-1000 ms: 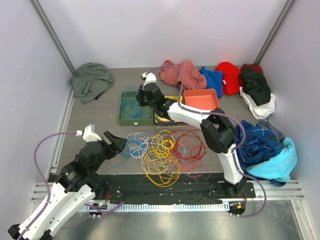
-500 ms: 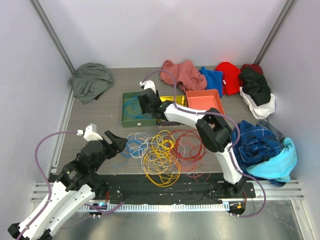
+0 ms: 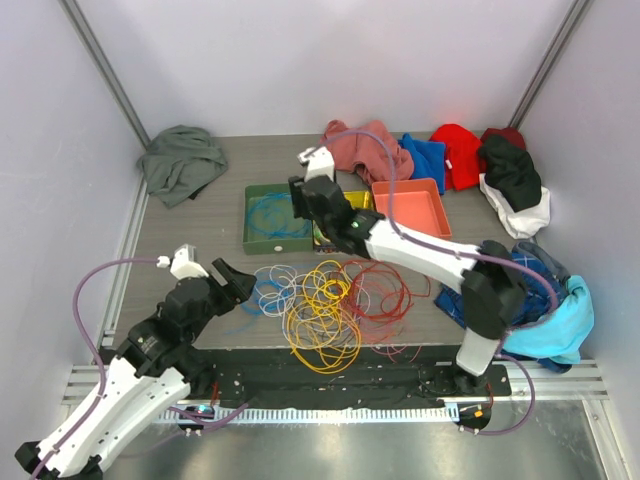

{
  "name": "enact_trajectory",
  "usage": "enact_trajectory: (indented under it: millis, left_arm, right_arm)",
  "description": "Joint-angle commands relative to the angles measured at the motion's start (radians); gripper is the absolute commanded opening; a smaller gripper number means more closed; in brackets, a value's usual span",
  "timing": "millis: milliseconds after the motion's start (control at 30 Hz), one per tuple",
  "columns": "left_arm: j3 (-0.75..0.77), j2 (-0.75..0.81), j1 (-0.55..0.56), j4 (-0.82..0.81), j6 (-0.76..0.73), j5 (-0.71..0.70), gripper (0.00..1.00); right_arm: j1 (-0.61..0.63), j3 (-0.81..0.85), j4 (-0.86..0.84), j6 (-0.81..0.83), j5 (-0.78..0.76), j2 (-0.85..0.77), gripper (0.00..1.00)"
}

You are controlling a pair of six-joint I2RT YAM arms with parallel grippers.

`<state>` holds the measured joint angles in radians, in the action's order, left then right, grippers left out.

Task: Untangle the cables

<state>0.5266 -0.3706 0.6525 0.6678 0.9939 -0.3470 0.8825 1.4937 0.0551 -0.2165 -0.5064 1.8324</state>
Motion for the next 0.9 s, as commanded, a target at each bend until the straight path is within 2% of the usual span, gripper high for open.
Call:
enact_trajectory:
  millis: [0,33,67,133,200,333,500,633,867]
  left_arm:
    - [0.032,-0.051,0.001,-0.083,-0.031,-0.004,0.78]
    - [0.027,-0.065,0.001,-0.106,-0.031,0.002,0.78]
    - [0.018,-0.085,0.001,-0.115,-0.032,0.023,0.78]
    - [0.010,-0.154,0.001,-0.148,-0.029,0.046,0.77]
    - [0.004,-0.236,0.001,-0.161,-0.020,0.057,0.76]
    - [0.025,-0.382,-0.001,-0.159,0.012,-0.010,0.73]
    - [0.111,-0.562,-0.014,-0.137,0.006,-0.119,0.69]
    - [0.159,-0.718,-0.054,-0.142,-0.015,-0.110,0.65]
    - [0.162,-0.836,-0.111,-0.192,-0.024,-0.070,0.52]
  right_arm:
    - [0.032,-0.272,-0.222,-0.024,-0.126,-0.301,0.60]
    - [0.015,-0.397,-0.265,-0.064,-0.126,-0.353,0.58]
    - [0.003,-0.452,-0.265,-0.160,-0.107,-0.401,0.54]
    - [-0.036,-0.565,-0.220,-0.179,0.066,-0.530,0.51]
    - [-0.039,-0.633,-0.193,-0.185,0.121,-0.638,0.50]
    - [-0.022,-0.801,-0.123,-0.225,0.109,-0.804,0.48]
    - [-0.019,-0.909,-0.075,-0.259,0.103,-0.955,0.47]
    - [-0.017,-0.957,-0.032,-0.258,0.098,-1.039,0.46]
    - [-0.017,-1.001,-0.029,-0.268,0.104,-1.102,0.46]
